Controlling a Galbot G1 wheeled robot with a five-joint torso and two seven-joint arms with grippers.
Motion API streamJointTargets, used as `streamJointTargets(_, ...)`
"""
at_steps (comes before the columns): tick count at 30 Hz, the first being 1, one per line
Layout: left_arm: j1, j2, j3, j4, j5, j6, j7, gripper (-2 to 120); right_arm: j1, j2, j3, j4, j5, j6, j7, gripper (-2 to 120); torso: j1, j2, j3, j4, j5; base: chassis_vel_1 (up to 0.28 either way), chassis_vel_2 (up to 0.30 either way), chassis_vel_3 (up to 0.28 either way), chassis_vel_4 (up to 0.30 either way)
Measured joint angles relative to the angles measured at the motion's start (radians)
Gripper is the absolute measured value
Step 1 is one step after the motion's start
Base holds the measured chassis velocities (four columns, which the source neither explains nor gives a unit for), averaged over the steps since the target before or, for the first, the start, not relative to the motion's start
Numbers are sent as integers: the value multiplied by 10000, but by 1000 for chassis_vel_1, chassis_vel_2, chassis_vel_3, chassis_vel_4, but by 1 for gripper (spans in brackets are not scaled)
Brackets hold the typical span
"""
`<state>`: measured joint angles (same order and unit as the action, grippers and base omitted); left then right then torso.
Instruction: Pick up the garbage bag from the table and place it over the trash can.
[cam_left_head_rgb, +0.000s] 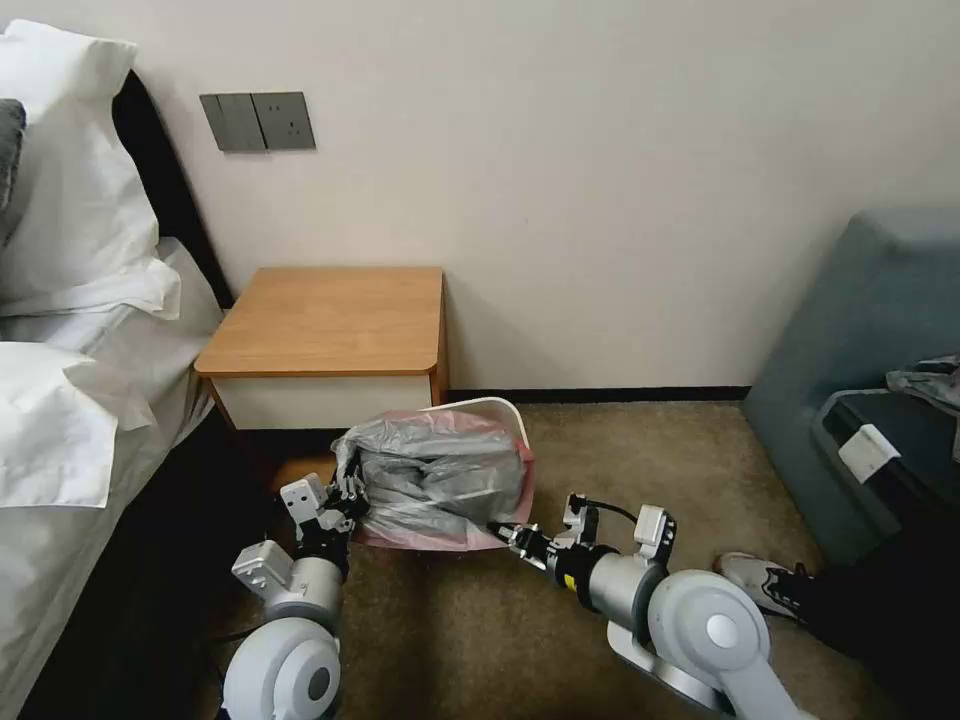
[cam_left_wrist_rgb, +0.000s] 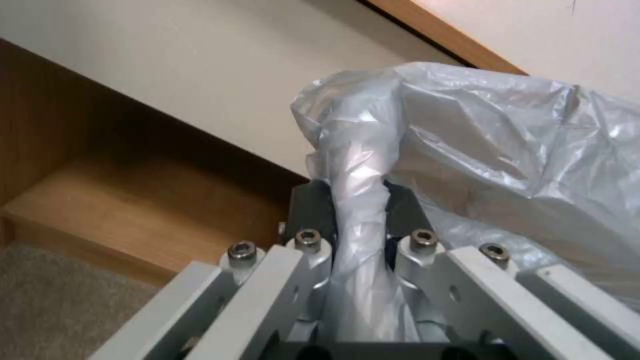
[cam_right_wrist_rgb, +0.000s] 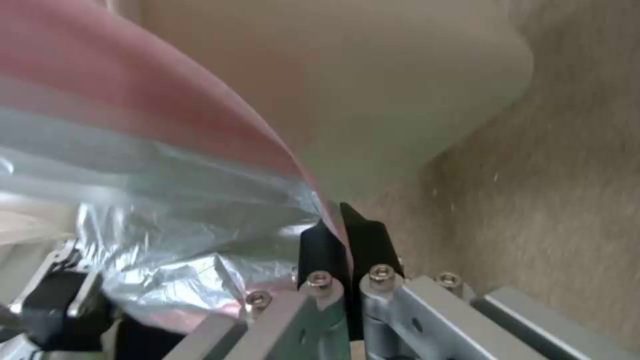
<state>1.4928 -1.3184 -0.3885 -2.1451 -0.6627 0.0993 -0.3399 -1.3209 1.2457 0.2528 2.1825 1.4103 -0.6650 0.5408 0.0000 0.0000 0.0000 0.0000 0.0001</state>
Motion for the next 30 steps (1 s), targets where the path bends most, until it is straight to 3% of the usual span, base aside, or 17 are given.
streamJointTargets(6, 0, -11, 9, 46, -7, 0, 23, 6, -44, -40, 184, 213, -249, -111, -248, 2, 0, 0, 0, 0, -1, 0, 0, 0, 0)
streamJointTargets(10, -54, -10, -49, 124, -47, 0, 12, 6, -356, -218, 341, 707, -509, -252, -299, 17, 0, 0, 0, 0, 0, 0, 0, 0, 0)
streamJointTargets(12, -125, -11, -129, 213, -69, -14, -18, 6, -704, -384, 501, 1225, -968, -273, -535, 30, 0, 0, 0, -1, 0, 0, 0, 0, 0)
streamJointTargets(20, -229, -54, -247, 397, -72, -43, -140, 6, -1280, -539, 733, 2139, -2276, -52, -1595, 50, 0, 0, 0, -1, -1, 0, 0, 0, 0)
streamJointTargets(23, -229, -66, -267, 435, -70, -49, -221, 6, -1619, -582, 833, 2557, -4299, 998, -3707, 67, 0, 1, -1, -3, -1, 0, 0, 0, 0)
streamJointTargets(24, -229, -66, -267, 435, -70, -49, -221, 6, -1619, -582, 833, 2557, -4299, 998, -3707, 67, 0, 1, -1, -3, -1, 0, 0, 0, 0)
streamJointTargets(27, -173, -67, -267, 333, -100, -49, -231, 6, -1190, -491, 805, 2131, -5796, 2623, -5188, 82, 0, 1, -1, -1, -1, 0, 0, 0, 0)
streamJointTargets(30, -147, -71, -267, 281, -163, -49, -233, 6, -807, -316, 715, 1572, -6373, 3177, -5583, 89, 0, 1, 0, 1, 0, 0, 0, 0, 0)
